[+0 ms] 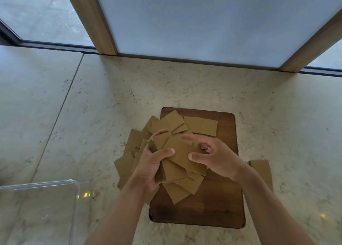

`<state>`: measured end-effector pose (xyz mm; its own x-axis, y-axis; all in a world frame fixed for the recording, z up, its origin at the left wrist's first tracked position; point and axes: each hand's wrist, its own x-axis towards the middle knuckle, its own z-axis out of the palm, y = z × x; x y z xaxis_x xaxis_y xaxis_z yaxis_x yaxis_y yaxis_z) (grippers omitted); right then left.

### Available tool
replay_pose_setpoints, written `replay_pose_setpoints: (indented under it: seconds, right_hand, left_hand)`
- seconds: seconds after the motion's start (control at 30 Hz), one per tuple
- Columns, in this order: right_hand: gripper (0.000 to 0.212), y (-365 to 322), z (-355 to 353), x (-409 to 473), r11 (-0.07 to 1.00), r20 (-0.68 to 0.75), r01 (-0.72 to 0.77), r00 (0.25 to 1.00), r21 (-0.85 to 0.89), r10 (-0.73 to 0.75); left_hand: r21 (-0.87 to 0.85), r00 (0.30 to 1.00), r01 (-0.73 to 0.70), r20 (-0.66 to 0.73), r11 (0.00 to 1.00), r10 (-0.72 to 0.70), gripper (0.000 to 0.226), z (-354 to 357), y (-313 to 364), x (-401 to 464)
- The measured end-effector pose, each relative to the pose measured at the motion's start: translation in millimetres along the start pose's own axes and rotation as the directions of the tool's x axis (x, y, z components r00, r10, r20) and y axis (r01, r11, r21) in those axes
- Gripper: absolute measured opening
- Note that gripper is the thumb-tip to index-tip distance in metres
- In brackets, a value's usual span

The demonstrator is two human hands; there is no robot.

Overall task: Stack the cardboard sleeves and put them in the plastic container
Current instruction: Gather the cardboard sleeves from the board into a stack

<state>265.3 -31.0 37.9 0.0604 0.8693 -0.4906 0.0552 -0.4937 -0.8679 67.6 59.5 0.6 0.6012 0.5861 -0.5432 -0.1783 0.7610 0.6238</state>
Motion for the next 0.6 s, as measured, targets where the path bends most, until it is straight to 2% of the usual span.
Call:
replay_pose_setpoints:
  seconds: [0.1,0.13,0.2,0.27,0.4,0.43,0.5,0.6]
  right_hand:
    - [0.056,4.5,3.8,-1.2,0.949,-0.054,-0.042,0.997,0.313,0.062]
    - [0.056,4.5,6.3,-1.8,0.926,-0.024,-0.061,0.997,0.372,0.076]
    - [0.051,3.2,12.0,-0.4,0.928,0.01,-0.079,0.997,0.365,0.081]
    - [0.041,1.2,15.8,5.5,0.906,-0.12,-0.06,0.985,0.419,0.121]
    - [0.015,-7.4,20.4,19.0,0.785,-0.377,0.082,0.904,0.614,0.201]
    - [0.014,-8.1,20.8,20.5,0.794,-0.419,0.096,0.884,0.6,0.209]
    - [0.014,-7.5,23.6,19.3,0.897,-0.463,0.052,0.869,0.439,0.176]
    - [0.005,1.2,45.2,16.1,0.984,-0.378,-0.113,0.912,0.137,0.157]
  left_hand:
    - [-0.076,0.995,-0.07,-0.073,0.995,0.064,0.066,0.9,-2.4,-4.8]
    - [-0.106,0.992,-0.09,-0.104,0.99,0.079,0.071,1.4,-3.0,-5.7]
    - [-0.127,0.985,-0.113,-0.141,0.985,0.094,0.075,3.2,-2.4,-9.8]
    - [-0.117,0.988,-0.098,-0.128,0.988,0.083,0.074,4.3,-5.7,-14.9]
    - [-0.101,0.999,0.009,-0.034,0.995,-0.012,0.067,5.8,-16.8,-24.0]
    - [-0.133,0.999,0.028,-0.027,0.991,-0.032,0.072,4.7,-18.8,-24.2]
    - [-0.204,0.997,0.067,-0.024,0.977,-0.073,0.091,0.1,-22.1,-24.1]
    - [-0.189,0.989,0.118,-0.067,0.975,-0.132,0.101,-4.1,-26.2,-22.1]
